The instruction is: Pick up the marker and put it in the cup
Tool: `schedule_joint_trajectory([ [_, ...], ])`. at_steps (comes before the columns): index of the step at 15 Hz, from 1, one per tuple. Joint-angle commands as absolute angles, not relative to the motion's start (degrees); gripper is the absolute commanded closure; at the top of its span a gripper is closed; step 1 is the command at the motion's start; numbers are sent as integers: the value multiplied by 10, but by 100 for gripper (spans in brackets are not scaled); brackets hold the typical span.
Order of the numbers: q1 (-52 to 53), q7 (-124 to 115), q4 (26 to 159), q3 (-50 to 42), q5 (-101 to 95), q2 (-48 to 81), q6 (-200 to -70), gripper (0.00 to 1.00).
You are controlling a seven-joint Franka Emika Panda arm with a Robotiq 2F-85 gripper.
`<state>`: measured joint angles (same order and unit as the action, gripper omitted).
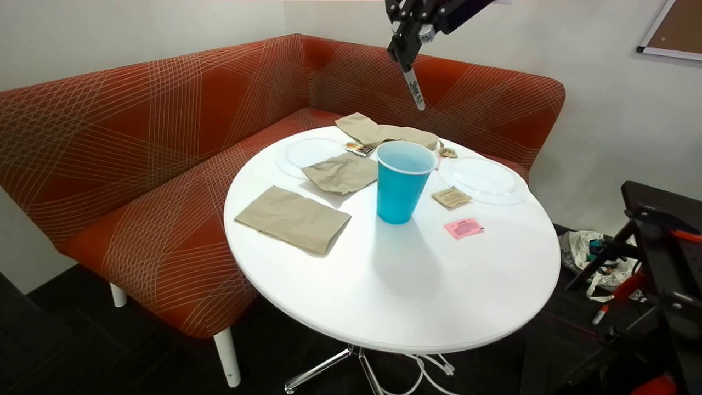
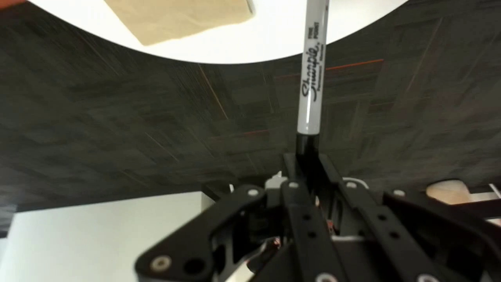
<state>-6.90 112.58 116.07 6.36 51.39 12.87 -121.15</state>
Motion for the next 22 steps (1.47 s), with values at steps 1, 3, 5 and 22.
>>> schedule_joint_trajectory([
  [1,-76,1234,1170,48,570,109,-1118,96],
  [3,-78,1278,1160,34,586,115,-1047,96],
  [5,-82,1308,1143,19,591,129,-968,96],
  [22,-84,1385,1143,-33,621,168,-919,96],
])
